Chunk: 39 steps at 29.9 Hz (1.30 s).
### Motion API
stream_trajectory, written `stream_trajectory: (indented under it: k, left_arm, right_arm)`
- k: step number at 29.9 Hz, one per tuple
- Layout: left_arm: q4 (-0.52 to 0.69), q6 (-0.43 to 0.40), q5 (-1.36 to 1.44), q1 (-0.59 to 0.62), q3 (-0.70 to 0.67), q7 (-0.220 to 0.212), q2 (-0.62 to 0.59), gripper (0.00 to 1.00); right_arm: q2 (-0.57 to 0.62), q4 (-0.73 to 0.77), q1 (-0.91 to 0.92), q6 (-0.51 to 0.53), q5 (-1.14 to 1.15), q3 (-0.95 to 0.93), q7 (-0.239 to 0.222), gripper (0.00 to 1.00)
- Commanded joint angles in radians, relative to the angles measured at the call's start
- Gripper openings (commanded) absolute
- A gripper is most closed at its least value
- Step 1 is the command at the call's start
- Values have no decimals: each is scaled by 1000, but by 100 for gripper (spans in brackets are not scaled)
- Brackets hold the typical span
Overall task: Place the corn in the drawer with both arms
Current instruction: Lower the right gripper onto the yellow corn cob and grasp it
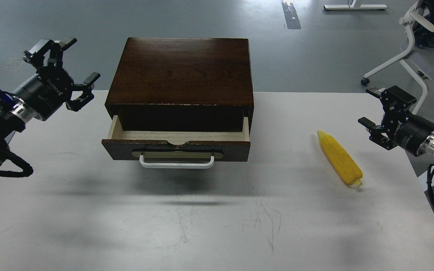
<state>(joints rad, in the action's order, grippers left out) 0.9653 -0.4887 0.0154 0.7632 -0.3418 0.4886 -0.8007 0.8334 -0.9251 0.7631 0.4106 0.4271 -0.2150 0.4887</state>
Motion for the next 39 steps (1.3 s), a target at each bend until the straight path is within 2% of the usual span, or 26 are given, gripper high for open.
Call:
stream_trajectory:
  k: [1, 4, 6, 11, 12, 16, 22, 29, 39]
  left_arm:
    - [0, 0, 0, -1, -12, 0, -2, 99]
    - [1, 0, 0, -1, -20, 0, 0, 98]
    - [1, 0, 0, -1, -25, 0, 0, 99]
    - [3, 0, 0, -1, -34, 0, 0, 99]
    - [3, 0, 0, -1, -34, 0, 0, 99]
    - [3, 0, 0, -2, -43, 0, -3, 99]
    - [4, 0, -3, -2, -45, 0, -9, 98]
    - [6, 0, -20, -2, -46, 0, -9, 99]
    - [6, 0, -22, -2, -57, 0, -9, 99]
  right_arm:
    - [50, -32, 50, 0, 305, 26, 0, 100]
    - [87, -35, 135, 0, 561, 103, 0, 100]
    - [95, -32, 179, 0, 628, 152, 0, 100]
    - [63, 12, 389, -28, 772, 428, 0, 100]
    - [62, 12, 389, -29, 772, 428, 0, 100]
    - [-60, 135, 416, -157, 785, 578, 0, 100]
    - [-143, 155, 407, -165, 785, 634, 0, 100]
    - [-157, 147, 401, -167, 783, 680, 0, 100]
    - [-189, 126, 397, -199, 783, 727, 0, 94]
